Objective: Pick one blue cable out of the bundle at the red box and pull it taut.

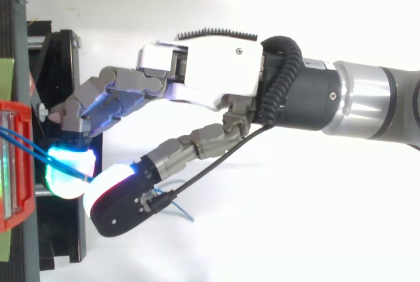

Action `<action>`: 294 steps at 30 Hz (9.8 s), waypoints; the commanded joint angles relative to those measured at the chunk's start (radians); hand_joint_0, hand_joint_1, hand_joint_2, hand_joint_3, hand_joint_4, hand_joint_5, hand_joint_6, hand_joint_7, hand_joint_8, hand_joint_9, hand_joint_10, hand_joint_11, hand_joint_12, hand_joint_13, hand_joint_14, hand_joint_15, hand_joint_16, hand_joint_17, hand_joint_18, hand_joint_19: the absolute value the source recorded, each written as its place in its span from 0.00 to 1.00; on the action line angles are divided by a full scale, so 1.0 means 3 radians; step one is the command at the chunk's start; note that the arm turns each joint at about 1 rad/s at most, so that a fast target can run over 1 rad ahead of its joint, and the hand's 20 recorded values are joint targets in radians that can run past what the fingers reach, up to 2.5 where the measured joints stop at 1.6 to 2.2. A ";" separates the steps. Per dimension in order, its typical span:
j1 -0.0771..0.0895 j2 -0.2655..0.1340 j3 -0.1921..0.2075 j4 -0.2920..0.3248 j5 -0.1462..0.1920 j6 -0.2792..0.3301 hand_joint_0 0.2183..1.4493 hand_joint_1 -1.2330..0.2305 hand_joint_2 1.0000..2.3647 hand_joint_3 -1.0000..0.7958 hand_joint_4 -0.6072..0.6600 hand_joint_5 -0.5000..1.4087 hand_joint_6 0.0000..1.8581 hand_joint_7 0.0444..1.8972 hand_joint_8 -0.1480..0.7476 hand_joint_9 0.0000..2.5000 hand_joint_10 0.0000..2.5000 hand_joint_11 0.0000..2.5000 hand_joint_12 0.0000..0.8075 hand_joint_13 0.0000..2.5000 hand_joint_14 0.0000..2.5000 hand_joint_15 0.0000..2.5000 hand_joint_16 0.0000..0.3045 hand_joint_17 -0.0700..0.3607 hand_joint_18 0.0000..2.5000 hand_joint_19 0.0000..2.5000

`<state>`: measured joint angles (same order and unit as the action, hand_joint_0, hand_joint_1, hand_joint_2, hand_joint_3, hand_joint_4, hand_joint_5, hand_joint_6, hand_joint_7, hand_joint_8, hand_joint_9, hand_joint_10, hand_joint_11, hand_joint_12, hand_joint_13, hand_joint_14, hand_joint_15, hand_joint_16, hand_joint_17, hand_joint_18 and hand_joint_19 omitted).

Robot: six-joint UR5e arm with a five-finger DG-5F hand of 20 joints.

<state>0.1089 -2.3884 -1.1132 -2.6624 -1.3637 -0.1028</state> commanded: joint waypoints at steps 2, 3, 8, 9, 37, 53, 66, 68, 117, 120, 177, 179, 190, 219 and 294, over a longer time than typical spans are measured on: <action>0.0000 0.0000 -0.0001 -0.0002 0.0000 0.0000 0.24 0.35 0.00 0.28 0.64 0.19 0.48 0.40 0.61 0.31 0.00 0.10 0.50 0.18 0.00 0.03 0.21 0.49 0.13 0.04; 0.0000 0.0000 -0.0001 -0.0002 0.0000 0.0000 0.24 0.34 0.00 0.28 0.64 0.19 0.48 0.40 0.62 0.31 0.00 0.11 0.50 0.18 0.00 0.03 0.21 0.49 0.13 0.04; 0.0000 0.0000 -0.0001 -0.0002 0.0000 0.0000 0.31 0.30 0.01 0.36 0.63 0.19 0.48 0.42 0.60 0.34 0.00 0.14 0.48 0.20 0.00 0.04 0.19 0.47 0.15 0.05; 0.0000 0.0000 0.0004 -0.0002 0.0000 0.0000 0.31 0.30 0.01 0.36 0.62 0.19 0.49 0.42 0.60 0.34 0.00 0.14 0.48 0.21 0.00 0.05 0.19 0.46 0.15 0.05; 0.0000 0.0005 -0.0001 -0.0626 -0.0281 0.0031 0.37 0.26 0.01 0.40 0.55 0.19 0.49 0.50 0.65 0.46 0.00 0.40 0.49 0.30 0.00 0.11 0.19 0.46 0.22 0.07; -0.0005 0.0138 -0.0001 -0.0897 -0.0312 0.0031 0.45 0.20 0.00 0.28 0.48 0.18 0.50 0.43 0.62 0.46 0.00 0.46 0.48 0.32 0.00 0.14 0.18 0.45 0.24 0.06; -0.0005 0.0184 -0.0001 -0.0897 -0.0297 0.0056 0.24 0.31 0.00 0.28 0.59 0.19 0.49 0.42 0.65 0.47 0.00 0.44 0.52 0.33 0.00 0.14 0.20 0.48 0.24 0.09; -0.0005 0.0184 0.0004 -0.0897 -0.0297 0.0056 0.25 0.34 0.00 0.28 0.59 0.19 0.48 0.42 0.64 0.46 0.00 0.44 0.52 0.33 0.00 0.14 0.20 0.48 0.24 0.10; -0.0010 0.0184 -0.0001 -0.0887 -0.0291 0.0107 0.31 0.32 0.01 0.46 0.62 0.18 0.48 0.44 0.67 0.45 0.00 0.44 0.53 0.32 0.00 0.15 0.21 0.49 0.24 0.12; -0.0010 0.0184 0.0004 -0.0892 -0.0291 0.0102 0.32 0.29 0.01 0.46 0.62 0.18 0.48 0.45 0.66 0.45 0.00 0.43 0.52 0.32 0.00 0.15 0.20 0.48 0.24 0.11; -0.0015 0.0184 0.0004 -0.0892 -0.0286 0.0102 0.44 0.21 0.00 0.28 0.55 0.18 0.49 0.58 0.64 0.45 0.00 0.45 0.49 0.31 0.00 0.13 0.19 0.46 0.25 0.06; -0.0015 0.0184 0.0004 -0.0897 -0.0286 0.0102 0.33 0.22 0.00 0.28 0.65 0.19 0.48 0.53 0.63 0.45 0.00 0.45 0.49 0.30 0.00 0.13 0.18 0.46 0.24 0.08; -0.0015 0.0184 0.0004 -0.0887 -0.0291 0.0102 0.29 0.47 0.01 0.34 0.58 0.19 0.47 0.53 0.63 0.45 0.00 0.42 0.52 0.28 0.00 0.14 0.19 0.46 0.20 0.14; -0.0015 0.0184 0.0004 -0.0871 -0.0230 0.0097 0.22 0.36 0.00 0.28 0.63 0.19 0.48 0.49 0.66 0.48 0.00 0.49 0.57 0.29 0.00 0.13 0.20 0.49 0.23 0.12; -0.0031 0.0184 0.0086 -0.0866 -0.0113 0.0015 0.43 0.20 0.01 0.42 0.51 0.19 0.50 0.63 0.59 0.45 0.00 0.51 0.51 0.23 0.00 0.11 0.18 0.45 0.21 0.08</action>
<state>0.0995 -2.3335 -1.0876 -2.9241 -1.3975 -0.0973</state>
